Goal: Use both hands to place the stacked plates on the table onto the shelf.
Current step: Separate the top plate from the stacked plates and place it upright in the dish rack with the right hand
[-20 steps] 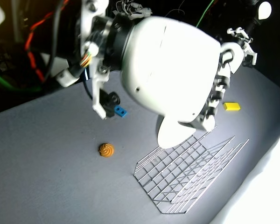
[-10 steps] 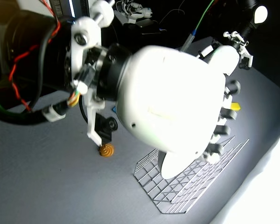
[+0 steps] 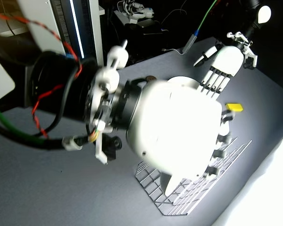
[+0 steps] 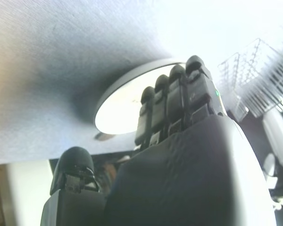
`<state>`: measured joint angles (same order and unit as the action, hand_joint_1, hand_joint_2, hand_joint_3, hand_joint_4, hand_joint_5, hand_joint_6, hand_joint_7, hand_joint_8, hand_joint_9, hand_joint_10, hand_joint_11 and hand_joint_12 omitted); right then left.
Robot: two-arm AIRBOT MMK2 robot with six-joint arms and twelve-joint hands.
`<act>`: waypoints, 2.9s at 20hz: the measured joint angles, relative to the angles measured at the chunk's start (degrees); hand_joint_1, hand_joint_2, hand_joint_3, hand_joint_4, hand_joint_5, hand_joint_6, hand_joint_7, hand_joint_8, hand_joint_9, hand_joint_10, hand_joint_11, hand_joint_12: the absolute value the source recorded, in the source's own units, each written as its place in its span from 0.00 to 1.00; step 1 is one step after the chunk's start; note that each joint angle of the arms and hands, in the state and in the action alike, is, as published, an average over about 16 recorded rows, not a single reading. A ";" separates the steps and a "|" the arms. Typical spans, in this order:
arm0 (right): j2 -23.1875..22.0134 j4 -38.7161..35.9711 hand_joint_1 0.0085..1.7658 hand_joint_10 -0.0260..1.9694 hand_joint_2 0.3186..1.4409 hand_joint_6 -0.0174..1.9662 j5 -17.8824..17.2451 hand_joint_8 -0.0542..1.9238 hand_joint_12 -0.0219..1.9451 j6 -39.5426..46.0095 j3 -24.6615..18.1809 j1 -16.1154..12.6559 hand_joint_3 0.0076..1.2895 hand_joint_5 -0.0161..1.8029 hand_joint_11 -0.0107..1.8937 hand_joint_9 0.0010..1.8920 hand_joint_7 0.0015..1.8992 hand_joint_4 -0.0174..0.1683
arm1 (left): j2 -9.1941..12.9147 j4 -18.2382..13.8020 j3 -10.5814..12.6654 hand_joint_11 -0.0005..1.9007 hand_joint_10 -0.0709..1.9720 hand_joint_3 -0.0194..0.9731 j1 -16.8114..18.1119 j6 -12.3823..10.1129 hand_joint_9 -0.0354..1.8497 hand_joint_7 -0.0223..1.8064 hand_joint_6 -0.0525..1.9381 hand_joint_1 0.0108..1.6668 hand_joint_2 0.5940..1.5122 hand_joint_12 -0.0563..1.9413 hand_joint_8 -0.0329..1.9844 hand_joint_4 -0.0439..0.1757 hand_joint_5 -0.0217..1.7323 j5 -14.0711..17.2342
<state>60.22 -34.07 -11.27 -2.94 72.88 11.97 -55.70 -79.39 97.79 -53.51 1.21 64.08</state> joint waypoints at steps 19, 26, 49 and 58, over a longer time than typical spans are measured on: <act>7.34 -2.71 0.70 0.42 0.61 0.46 -1.80 0.49 0.68 4.45 8.09 3.26 0.00 0.51 0.47 0.60 0.57 0.06 | -0.02 0.30 0.70 0.01 0.04 0.04 0.15 0.06 0.06 0.06 0.03 0.00 0.66 0.03 0.02 0.22 0.07 0.19; 9.13 1.44 0.70 0.42 0.60 0.47 -1.22 0.49 0.68 4.08 10.10 5.35 0.00 0.50 0.47 0.59 0.57 0.06 | -0.07 0.31 0.88 0.01 0.04 0.04 0.18 0.06 0.05 0.06 0.03 0.00 0.66 0.03 0.02 0.22 0.06 0.22; 10.25 12.67 0.68 0.35 0.63 0.43 -0.98 0.38 0.72 -2.05 11.09 9.53 0.00 0.47 0.47 0.56 0.55 0.07 | -0.26 0.33 1.01 0.01 0.04 0.04 0.02 0.06 0.05 0.06 0.03 0.00 0.66 0.03 0.02 0.23 0.07 0.01; 10.25 13.13 0.58 0.19 0.67 0.18 -3.17 0.11 0.70 -2.93 11.08 10.55 0.00 0.43 0.42 0.54 0.51 0.07 | -0.28 0.39 1.04 0.01 0.04 0.04 -0.23 0.07 0.04 0.06 0.03 0.00 0.66 0.03 0.02 0.23 0.06 -0.17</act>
<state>70.47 -20.94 -14.44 -5.87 83.96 22.52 -55.98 -79.00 98.83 -53.75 1.28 63.91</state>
